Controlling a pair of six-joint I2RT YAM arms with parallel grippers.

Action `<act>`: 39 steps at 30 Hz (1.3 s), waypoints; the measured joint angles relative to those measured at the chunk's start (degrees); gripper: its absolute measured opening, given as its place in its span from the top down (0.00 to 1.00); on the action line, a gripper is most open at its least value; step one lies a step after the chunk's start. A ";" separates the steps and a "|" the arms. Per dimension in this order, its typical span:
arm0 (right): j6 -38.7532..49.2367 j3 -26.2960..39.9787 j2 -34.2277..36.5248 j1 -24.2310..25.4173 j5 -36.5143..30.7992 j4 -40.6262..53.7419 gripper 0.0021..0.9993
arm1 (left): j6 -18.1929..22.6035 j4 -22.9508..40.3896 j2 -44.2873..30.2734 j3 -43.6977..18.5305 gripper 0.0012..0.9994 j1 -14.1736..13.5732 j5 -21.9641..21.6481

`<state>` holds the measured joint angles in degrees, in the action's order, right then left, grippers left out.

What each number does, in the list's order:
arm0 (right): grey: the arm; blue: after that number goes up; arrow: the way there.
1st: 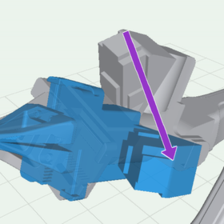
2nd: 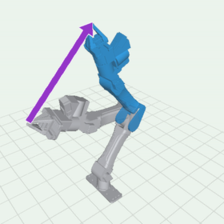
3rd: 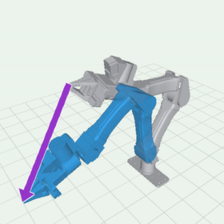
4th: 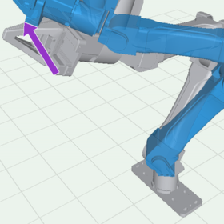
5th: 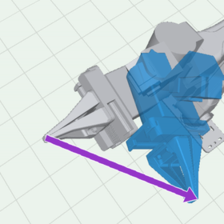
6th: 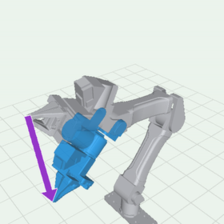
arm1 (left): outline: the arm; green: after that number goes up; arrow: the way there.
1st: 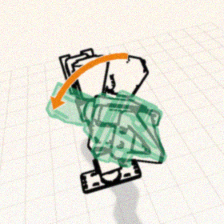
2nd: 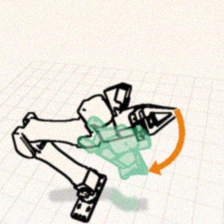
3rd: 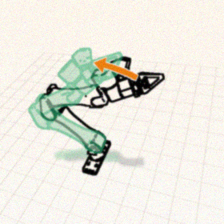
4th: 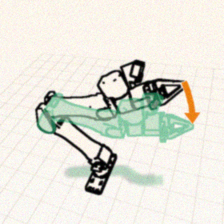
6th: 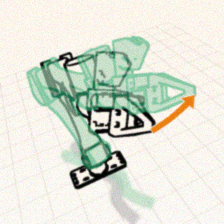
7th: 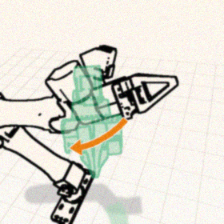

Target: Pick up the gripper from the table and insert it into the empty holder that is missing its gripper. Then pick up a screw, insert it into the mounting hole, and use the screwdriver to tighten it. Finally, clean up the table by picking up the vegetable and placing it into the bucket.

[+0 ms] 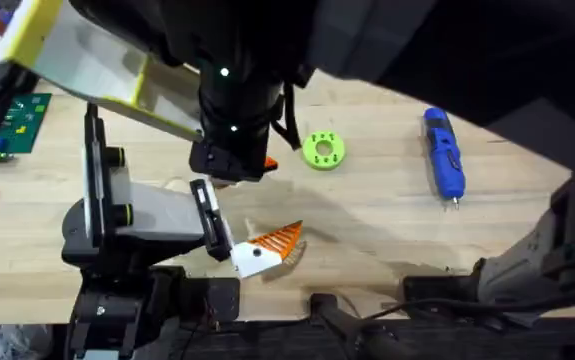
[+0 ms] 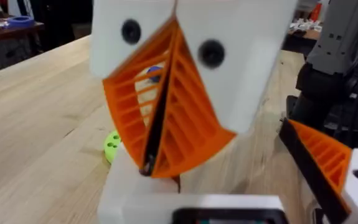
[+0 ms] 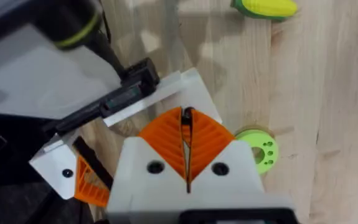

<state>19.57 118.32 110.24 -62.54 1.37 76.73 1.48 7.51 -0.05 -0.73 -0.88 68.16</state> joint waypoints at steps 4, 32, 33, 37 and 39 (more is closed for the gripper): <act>0.00 0.00 1.02 0.00 -0.01 0.02 0.99 | -0.02 0.02 0.02 0.00 0.01 -0.01 0.00; 0.00 0.00 1.18 0.37 0.02 0.39 0.99 | -0.22 0.00 0.02 0.00 0.01 -0.01 0.00; 0.02 0.00 1.16 0.37 0.02 0.39 0.99 | -0.22 0.00 0.00 0.00 0.01 -0.01 0.00; 0.02 0.00 1.18 0.37 0.05 0.44 0.40 | -0.20 0.00 0.02 0.00 0.01 0.02 0.00; 0.24 0.00 1.16 0.41 -0.07 0.76 0.10 | -0.20 0.00 0.02 0.00 0.01 0.02 0.00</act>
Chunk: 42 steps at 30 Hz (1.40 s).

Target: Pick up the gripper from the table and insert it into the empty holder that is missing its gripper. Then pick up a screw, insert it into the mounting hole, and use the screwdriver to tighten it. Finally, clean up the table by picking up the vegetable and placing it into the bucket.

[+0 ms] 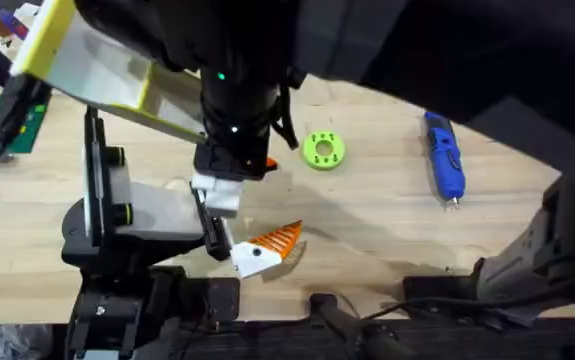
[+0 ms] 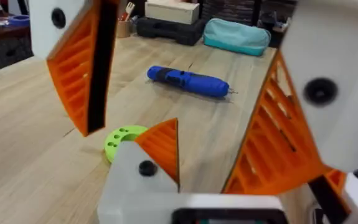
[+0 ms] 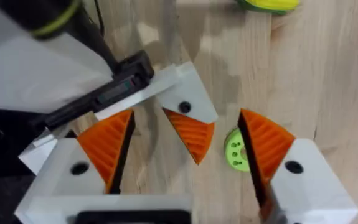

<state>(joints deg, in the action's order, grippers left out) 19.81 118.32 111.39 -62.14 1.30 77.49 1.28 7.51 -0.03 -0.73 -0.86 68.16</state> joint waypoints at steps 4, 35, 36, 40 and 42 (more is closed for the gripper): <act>0.20 0.00 0.00 0.53 0.03 0.07 0.00 | 0.00 0.00 0.00 0.00 0.01 0.00 0.00; 0.11 0.00 -1.33 1.17 0.09 1.10 0.00 | 0.00 0.00 0.00 0.00 0.01 0.00 0.00; 0.11 0.00 -1.77 1.20 0.09 1.26 0.00 | 0.00 0.00 0.00 0.00 0.01 0.00 0.00; 0.11 0.00 -3.85 1.62 0.11 2.75 0.00 | 0.00 0.00 0.00 0.00 0.01 0.00 0.00; 0.11 0.00 -5.01 1.84 0.09 4.18 0.00 | 0.00 0.00 0.00 0.00 0.01 0.00 0.00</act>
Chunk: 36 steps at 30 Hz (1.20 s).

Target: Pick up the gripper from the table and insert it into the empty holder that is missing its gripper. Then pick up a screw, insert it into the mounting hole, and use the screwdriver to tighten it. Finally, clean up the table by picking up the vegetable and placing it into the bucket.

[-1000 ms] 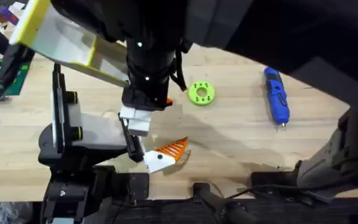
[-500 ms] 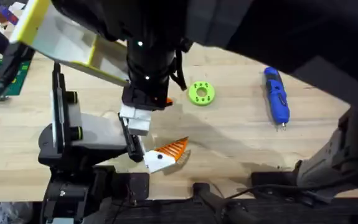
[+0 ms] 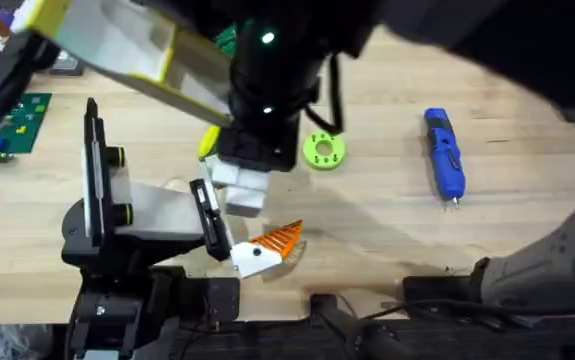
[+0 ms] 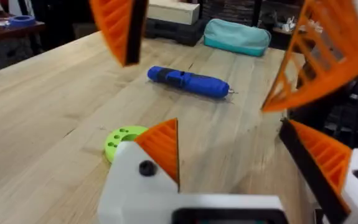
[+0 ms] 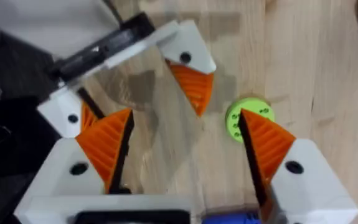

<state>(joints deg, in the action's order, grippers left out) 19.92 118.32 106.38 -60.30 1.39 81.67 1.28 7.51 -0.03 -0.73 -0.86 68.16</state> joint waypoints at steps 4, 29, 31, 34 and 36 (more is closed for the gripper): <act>0.00 0.00 -2.43 0.31 0.00 2.93 0.00 | 0.00 0.00 0.00 0.00 0.01 0.00 0.00; -5.59 -0.27 -4.73 17.55 6.01 9.98 0.00 | 0.09 -0.02 0.00 0.00 1.00 0.00 -0.42; -6.42 -1.16 -4.76 18.87 6.01 9.99 0.00 | 0.09 -0.02 0.00 0.00 1.00 0.00 -0.44; -7.65 -3.80 -4.76 20.32 6.05 9.44 0.00 | 0.09 -0.02 0.00 0.00 1.00 0.00 -0.43; -8.10 -5.11 -4.75 20.74 6.07 9.03 0.00 | 0.09 -0.02 0.00 0.00 1.00 0.00 -0.42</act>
